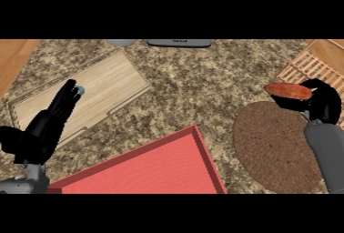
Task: Pick the sweet potato from the placemat and place it in the tiered shelf
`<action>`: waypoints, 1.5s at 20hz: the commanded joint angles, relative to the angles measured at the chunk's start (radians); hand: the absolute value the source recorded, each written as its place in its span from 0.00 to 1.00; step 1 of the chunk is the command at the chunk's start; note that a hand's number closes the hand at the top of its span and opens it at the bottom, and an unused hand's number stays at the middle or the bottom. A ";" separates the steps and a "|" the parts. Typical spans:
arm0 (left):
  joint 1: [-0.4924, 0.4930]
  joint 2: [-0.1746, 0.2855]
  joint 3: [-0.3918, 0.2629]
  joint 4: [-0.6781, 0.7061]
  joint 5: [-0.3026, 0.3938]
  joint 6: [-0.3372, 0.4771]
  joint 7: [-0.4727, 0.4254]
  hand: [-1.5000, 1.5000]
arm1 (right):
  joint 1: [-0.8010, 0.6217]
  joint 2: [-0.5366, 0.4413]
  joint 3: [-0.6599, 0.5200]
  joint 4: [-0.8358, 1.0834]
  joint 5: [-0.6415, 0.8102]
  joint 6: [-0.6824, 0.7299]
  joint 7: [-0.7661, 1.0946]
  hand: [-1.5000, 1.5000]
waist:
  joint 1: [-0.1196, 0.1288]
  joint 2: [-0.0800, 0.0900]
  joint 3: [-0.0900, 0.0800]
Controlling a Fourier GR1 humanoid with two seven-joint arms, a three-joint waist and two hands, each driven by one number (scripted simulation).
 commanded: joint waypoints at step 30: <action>-0.040 -0.016 0.009 0.017 0.007 -0.014 0.009 0.50 | -0.717 -0.025 -0.076 0.034 0.485 -0.494 0.796 1.00 | 0.010 0.027 0.024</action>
